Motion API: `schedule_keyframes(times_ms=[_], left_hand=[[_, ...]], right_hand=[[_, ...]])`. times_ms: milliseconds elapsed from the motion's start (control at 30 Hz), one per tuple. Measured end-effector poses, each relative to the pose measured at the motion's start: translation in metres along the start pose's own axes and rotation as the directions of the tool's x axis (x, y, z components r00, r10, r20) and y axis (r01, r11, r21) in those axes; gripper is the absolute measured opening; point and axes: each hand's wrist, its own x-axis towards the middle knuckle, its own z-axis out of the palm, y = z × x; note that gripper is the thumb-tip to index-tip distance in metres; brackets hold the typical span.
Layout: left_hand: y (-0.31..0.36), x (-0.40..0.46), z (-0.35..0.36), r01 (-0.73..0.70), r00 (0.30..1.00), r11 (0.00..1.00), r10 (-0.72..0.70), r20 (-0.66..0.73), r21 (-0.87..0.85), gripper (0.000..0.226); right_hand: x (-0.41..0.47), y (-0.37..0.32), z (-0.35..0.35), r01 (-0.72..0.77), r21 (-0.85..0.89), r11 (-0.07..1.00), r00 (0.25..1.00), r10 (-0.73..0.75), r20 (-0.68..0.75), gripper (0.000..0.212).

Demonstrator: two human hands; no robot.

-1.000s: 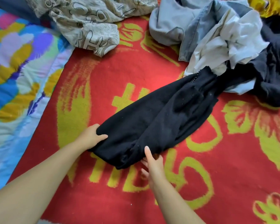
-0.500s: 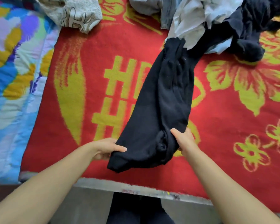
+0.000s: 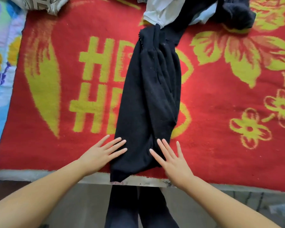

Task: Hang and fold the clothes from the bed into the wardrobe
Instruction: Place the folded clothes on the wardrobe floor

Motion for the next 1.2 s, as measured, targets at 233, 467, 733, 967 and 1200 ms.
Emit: schedule_keyframes(times_ms=[233, 467, 733, 967, 1200], left_hand=[[-0.009, 0.031, -0.009, 0.058, 0.997, 0.975, -0.068, -0.036, -0.215, 0.082], [-0.049, 0.034, -0.082, 0.387, 0.922, 0.184, -0.049, 0.385, -0.903, 0.029], [-0.119, 0.104, -0.133, 0.268, 0.873, -0.404, -0.283, 0.398, -0.875, 0.023], [-0.099, 0.162, -0.087, 0.401, 0.485, -0.143, -0.805, 0.342, -0.905, 0.027], [-0.071, 0.134, -0.073, 0.174, 0.596, -0.324, -0.717, 0.361, -0.93, 0.014]], right_hand=[[0.049, 0.005, -0.014, 0.025, 0.111, 0.993, 0.998, -0.018, -0.064, 0.078], [0.035, 0.038, -0.059, -0.017, 0.75, 0.661, 0.985, -0.116, 0.124, 0.046], [0.102, 0.126, -0.109, -0.238, 0.97, -0.04, 0.856, 0.464, 0.229, 0.033], [0.162, 0.122, -0.073, -0.481, 0.849, 0.219, 0.688, 0.694, 0.211, 0.035], [0.144, 0.102, -0.069, -0.466, 0.861, 0.206, 0.556, 0.825, 0.104, 0.052]])
